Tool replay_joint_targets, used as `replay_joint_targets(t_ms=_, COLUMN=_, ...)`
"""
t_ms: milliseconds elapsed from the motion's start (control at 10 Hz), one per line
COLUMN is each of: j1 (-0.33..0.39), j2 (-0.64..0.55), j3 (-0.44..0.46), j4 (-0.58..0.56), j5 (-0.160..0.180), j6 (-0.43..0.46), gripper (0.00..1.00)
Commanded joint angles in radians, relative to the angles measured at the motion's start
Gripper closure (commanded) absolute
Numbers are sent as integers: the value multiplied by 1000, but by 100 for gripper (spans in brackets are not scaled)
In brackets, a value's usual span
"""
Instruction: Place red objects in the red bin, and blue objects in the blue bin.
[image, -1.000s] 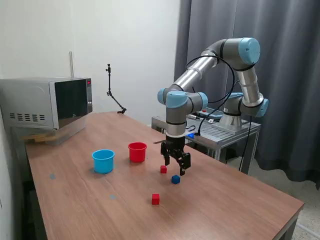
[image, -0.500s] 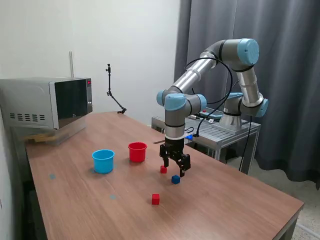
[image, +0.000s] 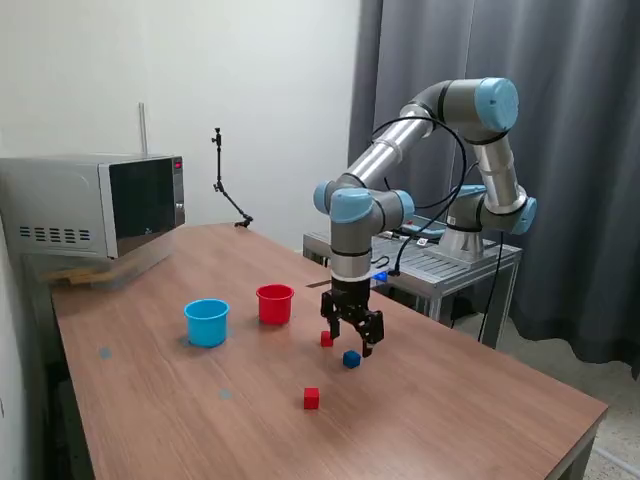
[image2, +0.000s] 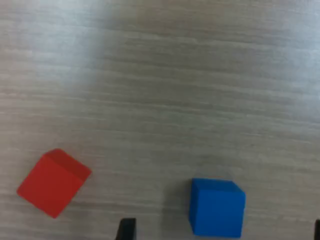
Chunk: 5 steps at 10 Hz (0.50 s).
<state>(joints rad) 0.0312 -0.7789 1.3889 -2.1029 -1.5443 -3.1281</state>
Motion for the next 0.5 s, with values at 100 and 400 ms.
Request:
replay_joint_targets(t_ms=100, j1=4, j2=10, j3=-1, j4=-2, j5=13, j6=0, gripper=0)
replay_joint_targets(t_ms=400, j1=4, j2=33, j3=-2, j4=-3, j5=12, j6=0, gripper=0)
